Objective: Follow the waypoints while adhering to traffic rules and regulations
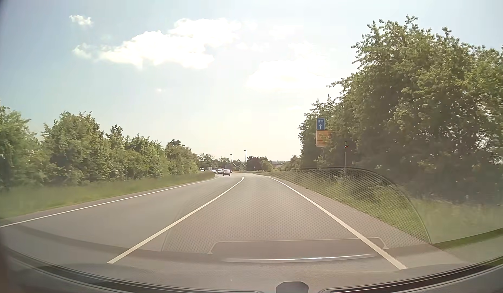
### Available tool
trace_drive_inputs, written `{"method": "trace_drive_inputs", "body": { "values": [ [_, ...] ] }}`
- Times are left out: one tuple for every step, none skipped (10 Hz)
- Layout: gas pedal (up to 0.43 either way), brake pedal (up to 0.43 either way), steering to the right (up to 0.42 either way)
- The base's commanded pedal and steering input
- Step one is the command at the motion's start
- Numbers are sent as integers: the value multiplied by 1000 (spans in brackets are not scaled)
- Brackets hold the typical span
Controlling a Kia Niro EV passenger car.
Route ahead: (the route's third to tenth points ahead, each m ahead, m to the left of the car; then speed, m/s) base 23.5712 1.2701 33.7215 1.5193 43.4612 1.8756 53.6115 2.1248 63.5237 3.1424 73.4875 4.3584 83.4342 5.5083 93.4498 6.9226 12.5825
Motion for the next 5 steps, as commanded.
{"method": "trace_drive_inputs", "body": {
  "values": [
    [67, 18, -2],
    [67, 18, -2],
    [67, 24, -2],
    [67, 18, -2],
    [67, 18, -2]
  ]
}}
